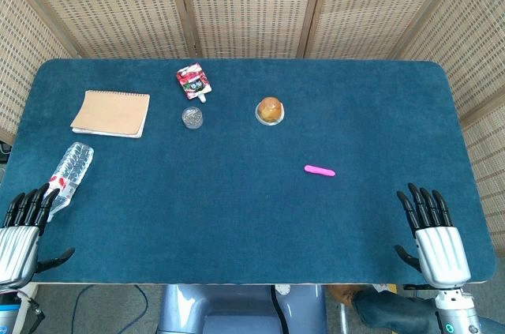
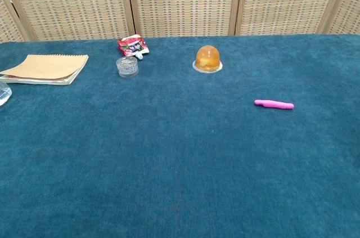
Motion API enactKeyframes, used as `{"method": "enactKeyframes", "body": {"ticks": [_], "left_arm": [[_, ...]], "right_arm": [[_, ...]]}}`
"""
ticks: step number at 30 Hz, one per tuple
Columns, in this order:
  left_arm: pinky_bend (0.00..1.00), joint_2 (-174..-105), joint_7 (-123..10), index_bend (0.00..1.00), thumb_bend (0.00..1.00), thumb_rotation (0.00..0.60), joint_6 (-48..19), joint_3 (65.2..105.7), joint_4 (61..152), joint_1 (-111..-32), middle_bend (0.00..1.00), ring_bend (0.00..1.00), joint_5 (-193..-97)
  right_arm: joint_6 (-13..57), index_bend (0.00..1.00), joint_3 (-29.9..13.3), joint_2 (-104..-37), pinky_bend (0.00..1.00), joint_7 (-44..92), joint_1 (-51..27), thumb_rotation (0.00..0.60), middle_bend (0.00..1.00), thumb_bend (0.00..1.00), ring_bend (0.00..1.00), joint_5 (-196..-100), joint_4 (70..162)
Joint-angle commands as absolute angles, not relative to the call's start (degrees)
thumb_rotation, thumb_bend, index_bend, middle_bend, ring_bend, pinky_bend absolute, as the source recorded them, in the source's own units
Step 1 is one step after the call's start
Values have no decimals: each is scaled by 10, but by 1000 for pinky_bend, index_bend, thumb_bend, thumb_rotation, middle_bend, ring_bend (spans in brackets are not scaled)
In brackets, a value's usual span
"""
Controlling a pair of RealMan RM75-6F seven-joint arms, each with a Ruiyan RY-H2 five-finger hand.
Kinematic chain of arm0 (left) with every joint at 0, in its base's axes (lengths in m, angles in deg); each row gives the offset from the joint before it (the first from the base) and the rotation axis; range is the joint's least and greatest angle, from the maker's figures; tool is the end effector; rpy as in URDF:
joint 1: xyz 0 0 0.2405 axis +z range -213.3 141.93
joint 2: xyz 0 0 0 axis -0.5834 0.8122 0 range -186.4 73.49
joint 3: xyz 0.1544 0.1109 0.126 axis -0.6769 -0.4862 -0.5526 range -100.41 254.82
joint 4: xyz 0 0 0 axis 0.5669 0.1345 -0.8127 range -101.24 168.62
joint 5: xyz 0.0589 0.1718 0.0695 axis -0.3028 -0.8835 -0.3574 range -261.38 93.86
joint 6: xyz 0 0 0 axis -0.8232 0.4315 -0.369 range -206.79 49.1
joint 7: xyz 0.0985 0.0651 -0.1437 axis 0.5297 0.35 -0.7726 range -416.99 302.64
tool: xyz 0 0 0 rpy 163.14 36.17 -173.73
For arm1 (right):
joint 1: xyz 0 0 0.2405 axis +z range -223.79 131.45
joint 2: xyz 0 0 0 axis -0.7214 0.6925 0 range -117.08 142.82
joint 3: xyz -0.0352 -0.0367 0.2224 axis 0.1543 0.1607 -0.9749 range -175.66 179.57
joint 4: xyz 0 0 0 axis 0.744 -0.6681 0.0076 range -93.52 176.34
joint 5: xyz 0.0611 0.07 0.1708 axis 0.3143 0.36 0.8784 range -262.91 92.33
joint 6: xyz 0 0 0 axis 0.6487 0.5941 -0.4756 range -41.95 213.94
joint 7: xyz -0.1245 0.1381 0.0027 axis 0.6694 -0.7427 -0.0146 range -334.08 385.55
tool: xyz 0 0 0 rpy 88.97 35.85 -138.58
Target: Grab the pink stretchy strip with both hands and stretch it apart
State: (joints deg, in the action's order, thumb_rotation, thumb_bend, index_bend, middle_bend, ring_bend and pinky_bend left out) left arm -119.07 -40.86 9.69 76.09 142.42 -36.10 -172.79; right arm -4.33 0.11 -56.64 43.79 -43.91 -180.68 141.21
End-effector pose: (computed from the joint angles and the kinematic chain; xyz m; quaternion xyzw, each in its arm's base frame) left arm -0.2359 0.1839 0.1458 -0.6038 -0.3942 -0.3657 0.5884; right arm -0.2226 -0.2000 0.1328 0.6274 -0.3119 0.4062 0.5865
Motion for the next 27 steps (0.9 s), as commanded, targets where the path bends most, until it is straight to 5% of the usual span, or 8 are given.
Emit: {"method": "enactKeyframes", "body": {"ticks": [1,12,20,27], "left_arm": [[0,-1191,-407,0,0,600,97,761,1425,-361,0,0,-1727],[0,-1196,-399,0,0,600,91,767,1422,-366,0,0,-1725],[0,-1213,-386,0,0,600,78,780,1406,-377,0,0,-1705],[0,-1229,-366,0,0,600,64,794,1395,-387,0,0,-1675]], "right_arm": [[-39,0,2,-566,0,434,-438,600,0,0,0,-1804,1413],[-7,0,-8,-572,0,429,-423,600,0,0,0,-1777,1410],[176,166,-73,-576,0,398,-305,600,0,18,0,-1679,1405],[313,331,-140,-635,0,358,-202,600,0,249,0,-1554,1327]]}}
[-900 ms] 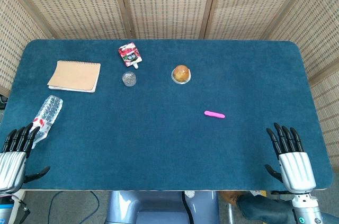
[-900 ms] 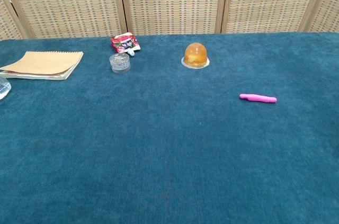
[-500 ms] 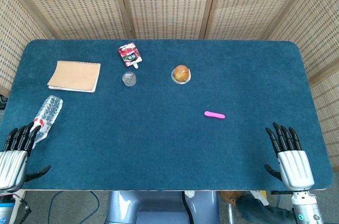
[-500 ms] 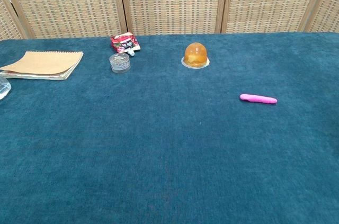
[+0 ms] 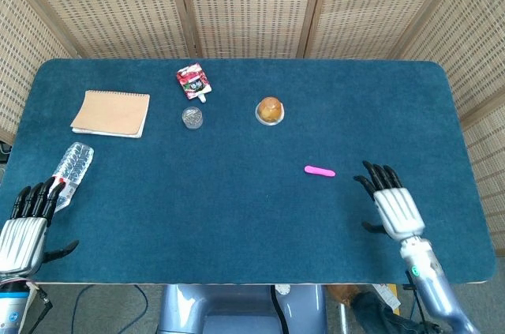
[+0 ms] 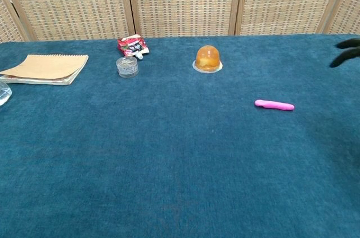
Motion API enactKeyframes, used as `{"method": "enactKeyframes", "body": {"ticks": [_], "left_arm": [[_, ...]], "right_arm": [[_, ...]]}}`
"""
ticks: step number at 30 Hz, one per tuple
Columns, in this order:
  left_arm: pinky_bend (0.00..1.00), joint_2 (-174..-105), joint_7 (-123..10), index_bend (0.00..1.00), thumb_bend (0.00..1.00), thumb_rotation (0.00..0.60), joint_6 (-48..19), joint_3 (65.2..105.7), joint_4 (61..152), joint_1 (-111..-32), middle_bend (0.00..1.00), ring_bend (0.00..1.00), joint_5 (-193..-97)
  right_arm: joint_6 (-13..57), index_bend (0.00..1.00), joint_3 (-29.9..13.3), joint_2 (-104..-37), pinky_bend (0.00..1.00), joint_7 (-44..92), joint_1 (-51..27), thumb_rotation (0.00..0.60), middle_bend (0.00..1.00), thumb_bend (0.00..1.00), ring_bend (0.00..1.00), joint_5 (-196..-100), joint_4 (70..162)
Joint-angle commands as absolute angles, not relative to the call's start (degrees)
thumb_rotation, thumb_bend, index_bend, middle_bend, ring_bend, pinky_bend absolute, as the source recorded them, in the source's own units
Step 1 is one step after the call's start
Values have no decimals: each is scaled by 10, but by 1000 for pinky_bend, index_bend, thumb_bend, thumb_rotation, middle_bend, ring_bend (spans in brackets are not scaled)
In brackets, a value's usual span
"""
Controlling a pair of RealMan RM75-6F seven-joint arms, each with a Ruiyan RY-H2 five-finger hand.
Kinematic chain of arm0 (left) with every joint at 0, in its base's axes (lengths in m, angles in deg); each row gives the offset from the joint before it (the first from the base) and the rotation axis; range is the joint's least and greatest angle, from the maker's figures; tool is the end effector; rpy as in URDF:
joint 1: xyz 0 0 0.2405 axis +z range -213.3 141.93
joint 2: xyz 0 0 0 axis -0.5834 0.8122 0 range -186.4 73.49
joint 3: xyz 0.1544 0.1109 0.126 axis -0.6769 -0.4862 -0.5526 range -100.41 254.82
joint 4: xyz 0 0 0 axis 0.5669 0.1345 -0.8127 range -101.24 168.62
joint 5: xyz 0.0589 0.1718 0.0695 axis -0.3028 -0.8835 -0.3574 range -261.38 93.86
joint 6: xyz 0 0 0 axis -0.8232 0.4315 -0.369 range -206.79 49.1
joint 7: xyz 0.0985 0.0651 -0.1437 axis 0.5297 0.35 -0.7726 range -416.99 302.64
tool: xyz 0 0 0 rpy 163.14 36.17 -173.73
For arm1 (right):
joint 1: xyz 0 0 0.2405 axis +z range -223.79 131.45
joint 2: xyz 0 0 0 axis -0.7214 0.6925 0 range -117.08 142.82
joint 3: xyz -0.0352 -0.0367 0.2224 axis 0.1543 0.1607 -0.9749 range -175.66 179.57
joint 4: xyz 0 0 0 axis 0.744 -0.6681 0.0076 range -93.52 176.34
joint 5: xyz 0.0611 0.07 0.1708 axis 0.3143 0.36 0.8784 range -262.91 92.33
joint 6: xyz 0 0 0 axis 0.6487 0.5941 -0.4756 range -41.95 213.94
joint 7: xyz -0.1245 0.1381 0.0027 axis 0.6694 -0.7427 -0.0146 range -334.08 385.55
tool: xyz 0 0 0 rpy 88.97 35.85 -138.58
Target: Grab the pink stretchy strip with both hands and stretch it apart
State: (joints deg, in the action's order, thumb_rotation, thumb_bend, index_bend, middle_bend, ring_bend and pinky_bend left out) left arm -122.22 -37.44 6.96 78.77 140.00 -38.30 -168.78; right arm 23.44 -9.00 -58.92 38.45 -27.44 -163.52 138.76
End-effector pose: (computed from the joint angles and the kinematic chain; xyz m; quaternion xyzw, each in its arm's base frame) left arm -0.2415 0.2015 0.1349 -0.6079 -0.3852 -0.3484 0.6006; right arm -0.2078 -0.2946 0.0770 0.6778 -0.4090 0.3701 0.4861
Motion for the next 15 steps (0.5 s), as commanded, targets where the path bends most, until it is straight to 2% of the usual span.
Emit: {"method": "enactKeyframes", "body": {"ticks": [1,6,15], "left_arm": [[0,-1231,-362,0,0,600,62,795,1393,-388,0,0,-1669],[0,-1240,-346,0,0,600,59,800,1387,-391,0,0,-1653],[0,-1248,-334,0,0,600,54,803,1380,-395,0,0,-1636]], "right_arm": [[323,349,-146,-648,0,358,-191,600,0,279,0,-1541,1311],[359,377,-160,-705,0,373,-142,600,0,373,0,-1487,1234],[391,439,-155,-766,0,402,-95,600,0,421,0,-1427,1139]]}}
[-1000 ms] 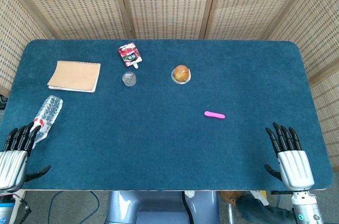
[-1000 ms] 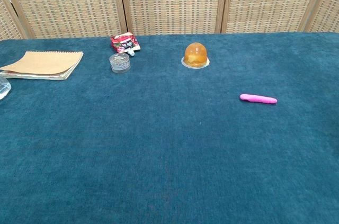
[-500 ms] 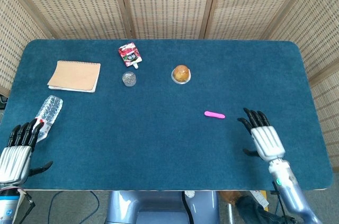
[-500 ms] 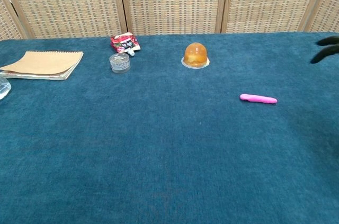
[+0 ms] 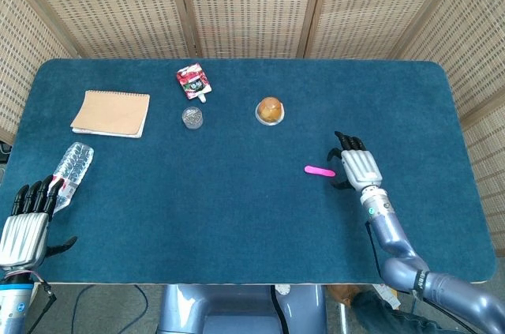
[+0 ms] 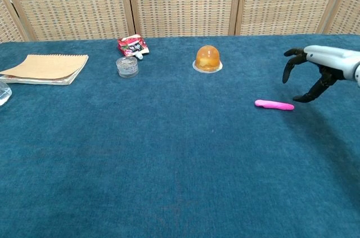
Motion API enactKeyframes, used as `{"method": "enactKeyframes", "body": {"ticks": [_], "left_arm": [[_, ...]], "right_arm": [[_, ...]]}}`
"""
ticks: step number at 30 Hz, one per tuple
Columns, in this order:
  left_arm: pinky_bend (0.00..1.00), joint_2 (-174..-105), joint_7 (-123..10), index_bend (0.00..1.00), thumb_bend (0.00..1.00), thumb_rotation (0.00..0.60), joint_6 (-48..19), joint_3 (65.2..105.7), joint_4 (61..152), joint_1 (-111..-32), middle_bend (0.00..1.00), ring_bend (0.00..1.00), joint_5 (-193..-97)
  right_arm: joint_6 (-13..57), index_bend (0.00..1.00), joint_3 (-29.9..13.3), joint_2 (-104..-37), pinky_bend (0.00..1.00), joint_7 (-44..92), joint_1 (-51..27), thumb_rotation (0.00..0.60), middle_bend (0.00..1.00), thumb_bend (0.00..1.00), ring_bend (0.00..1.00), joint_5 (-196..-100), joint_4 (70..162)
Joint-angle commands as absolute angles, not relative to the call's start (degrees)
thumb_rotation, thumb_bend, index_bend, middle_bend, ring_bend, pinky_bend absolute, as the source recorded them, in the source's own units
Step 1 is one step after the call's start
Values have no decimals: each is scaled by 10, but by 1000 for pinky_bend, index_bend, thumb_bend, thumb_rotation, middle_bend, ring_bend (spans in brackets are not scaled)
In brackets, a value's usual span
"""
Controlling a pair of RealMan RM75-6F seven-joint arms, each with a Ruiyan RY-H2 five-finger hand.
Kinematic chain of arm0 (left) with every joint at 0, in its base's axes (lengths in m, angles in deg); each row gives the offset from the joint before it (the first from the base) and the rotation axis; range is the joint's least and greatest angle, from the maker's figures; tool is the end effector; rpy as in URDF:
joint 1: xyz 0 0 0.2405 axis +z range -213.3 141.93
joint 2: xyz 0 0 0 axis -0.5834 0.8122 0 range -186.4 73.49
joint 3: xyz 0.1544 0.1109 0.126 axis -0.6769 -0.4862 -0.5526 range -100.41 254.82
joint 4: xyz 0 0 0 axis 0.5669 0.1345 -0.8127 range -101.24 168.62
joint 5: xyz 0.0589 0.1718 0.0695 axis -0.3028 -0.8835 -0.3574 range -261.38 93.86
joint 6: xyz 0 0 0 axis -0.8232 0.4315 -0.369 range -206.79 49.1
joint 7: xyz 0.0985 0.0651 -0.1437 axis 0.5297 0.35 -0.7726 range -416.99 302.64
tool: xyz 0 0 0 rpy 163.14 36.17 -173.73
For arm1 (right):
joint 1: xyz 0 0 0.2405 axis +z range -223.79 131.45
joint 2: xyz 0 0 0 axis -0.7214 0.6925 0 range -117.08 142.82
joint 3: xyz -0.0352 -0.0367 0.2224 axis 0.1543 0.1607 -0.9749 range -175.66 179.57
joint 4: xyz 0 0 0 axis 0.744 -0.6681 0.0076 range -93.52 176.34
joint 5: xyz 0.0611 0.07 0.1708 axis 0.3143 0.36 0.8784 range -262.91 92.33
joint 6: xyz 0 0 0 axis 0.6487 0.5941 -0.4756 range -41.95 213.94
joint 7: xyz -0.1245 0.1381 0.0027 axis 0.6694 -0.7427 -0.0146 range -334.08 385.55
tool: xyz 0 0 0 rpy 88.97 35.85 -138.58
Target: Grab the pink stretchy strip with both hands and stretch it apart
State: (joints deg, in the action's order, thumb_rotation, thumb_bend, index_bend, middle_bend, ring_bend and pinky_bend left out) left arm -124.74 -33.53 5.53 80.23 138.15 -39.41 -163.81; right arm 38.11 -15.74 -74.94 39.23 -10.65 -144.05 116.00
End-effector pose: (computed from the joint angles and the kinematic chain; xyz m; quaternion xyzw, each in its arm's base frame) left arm -0.2536 0.2102 0.1272 -0.6032 -0.3871 -0.3165 0.6214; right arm -0.2018 -0.3899 0.0161 0.6549 -0.4727 0.3404 0.4815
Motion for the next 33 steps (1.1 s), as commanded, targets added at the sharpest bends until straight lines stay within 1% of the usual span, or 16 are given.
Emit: {"method": "enactKeyframes", "body": {"ticks": [1,9,14,21,25,33], "left_arm": [[0,-1249,-333,0,0,600,52,802,1380,-396,0,0,-1634],[0,-1249,-336,0,0,600,50,800,1379,-398,0,0,-1633],[0,-1249,-339,0,0,600,50,798,1378,-398,0,0,-1635],[0,-1251,-339,0,0,600,53,797,1376,-398,0,0,-1637],[0,-1252,-338,0,0,600,53,796,1375,-398,0,0,-1637],[0,-1251,-339,0,0,600,55,796,1375,-398,0,0,-1637]], "right_arm": [[395,441,-153,-772,0,404,-92,600,0,423,0,-1419,1131],[403,450,-141,-801,0,430,-76,600,0,428,0,-1378,1089],[407,468,-141,-817,0,433,-68,600,0,447,0,-1361,1069],[408,480,-145,-830,0,432,-60,600,0,473,0,-1349,1053],[409,485,-144,-835,0,434,-56,600,0,505,0,-1344,1046],[408,495,-144,-841,0,435,-50,600,0,513,0,-1336,1037]]}}
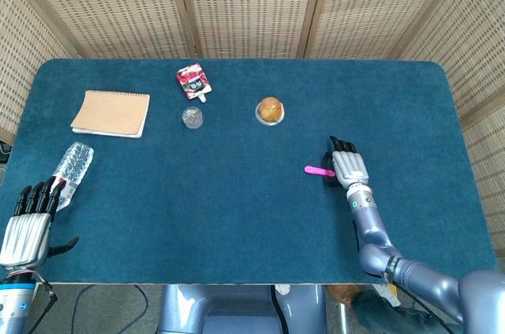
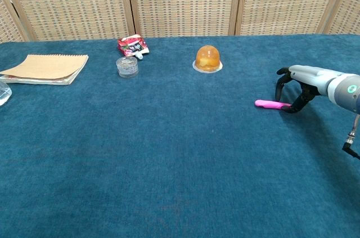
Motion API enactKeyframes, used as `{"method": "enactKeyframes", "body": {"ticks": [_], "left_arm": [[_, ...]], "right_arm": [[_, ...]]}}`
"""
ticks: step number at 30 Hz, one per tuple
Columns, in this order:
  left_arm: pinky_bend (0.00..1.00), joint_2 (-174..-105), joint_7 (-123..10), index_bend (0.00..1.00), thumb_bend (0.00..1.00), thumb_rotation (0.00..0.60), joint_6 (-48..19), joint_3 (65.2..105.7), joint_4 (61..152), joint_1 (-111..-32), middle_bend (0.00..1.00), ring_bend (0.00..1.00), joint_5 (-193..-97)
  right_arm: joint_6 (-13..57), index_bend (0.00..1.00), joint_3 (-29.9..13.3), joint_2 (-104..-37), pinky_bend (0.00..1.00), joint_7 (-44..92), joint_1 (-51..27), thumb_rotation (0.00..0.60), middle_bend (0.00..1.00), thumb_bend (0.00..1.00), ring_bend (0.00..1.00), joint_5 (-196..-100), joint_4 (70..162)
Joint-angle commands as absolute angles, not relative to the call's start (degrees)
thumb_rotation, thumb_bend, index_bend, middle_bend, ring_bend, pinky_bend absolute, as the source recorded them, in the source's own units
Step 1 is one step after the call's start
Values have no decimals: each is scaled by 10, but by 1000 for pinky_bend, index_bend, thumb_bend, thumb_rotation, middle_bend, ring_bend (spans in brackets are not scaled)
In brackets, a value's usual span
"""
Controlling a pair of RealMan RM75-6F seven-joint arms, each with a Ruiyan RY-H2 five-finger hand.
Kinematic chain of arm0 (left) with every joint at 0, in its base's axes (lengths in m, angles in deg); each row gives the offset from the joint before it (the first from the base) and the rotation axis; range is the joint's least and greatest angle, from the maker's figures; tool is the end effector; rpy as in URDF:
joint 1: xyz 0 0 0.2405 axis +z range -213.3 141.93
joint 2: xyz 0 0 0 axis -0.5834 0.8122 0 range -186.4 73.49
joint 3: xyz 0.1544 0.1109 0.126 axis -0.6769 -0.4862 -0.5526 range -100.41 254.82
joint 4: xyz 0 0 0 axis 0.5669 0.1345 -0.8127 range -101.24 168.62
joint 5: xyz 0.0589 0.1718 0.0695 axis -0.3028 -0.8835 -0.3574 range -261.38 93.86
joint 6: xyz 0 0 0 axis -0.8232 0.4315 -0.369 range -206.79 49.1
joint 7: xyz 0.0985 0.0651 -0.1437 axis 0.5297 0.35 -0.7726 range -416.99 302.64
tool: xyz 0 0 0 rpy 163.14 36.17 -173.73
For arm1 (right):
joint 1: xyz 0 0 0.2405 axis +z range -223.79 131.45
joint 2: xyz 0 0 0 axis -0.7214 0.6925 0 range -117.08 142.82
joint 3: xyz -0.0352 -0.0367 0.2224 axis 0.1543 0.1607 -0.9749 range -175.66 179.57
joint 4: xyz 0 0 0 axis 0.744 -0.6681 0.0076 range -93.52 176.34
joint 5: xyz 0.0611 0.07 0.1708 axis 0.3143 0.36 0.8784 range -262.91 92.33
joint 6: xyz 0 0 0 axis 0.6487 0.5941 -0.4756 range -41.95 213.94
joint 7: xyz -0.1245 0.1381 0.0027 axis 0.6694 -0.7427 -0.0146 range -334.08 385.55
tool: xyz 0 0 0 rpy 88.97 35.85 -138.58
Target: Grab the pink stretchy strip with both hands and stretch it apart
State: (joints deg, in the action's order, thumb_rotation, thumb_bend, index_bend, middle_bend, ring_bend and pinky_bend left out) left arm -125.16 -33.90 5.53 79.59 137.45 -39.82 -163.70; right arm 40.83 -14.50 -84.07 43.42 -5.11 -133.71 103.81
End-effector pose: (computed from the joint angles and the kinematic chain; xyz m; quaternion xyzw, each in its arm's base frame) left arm -0.2551 0.2099 0.1240 -0.6059 -0.3887 -0.3151 0.6185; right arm -0.2143 -0.4053 -0.0230 0.6418 -0.5022 0.2937 0.4997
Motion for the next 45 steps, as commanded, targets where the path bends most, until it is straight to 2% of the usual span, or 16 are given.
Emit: {"method": "enactKeyframes", "body": {"ticks": [1,20,34,45], "left_arm": [[0,-1252,-339,0,0,600,55,796,1374,-398,0,0,-1636],[0,-1254,-337,0,0,600,54,795,1373,-401,0,0,-1633],[0,-1254,-338,0,0,600,52,792,1372,-402,0,0,-1632],[0,-1253,-347,0,0,600,39,798,1366,-411,0,0,-1623]], "right_arm": [[408,499,-143,-842,0,435,-50,600,0,513,0,-1335,1037],[408,549,-131,-846,0,432,-49,600,0,545,0,-1334,1026],[406,747,-125,-849,0,430,-48,600,0,632,0,-1339,1017],[385,757,-139,-805,0,395,-57,600,19,635,0,-1368,1101]]}}
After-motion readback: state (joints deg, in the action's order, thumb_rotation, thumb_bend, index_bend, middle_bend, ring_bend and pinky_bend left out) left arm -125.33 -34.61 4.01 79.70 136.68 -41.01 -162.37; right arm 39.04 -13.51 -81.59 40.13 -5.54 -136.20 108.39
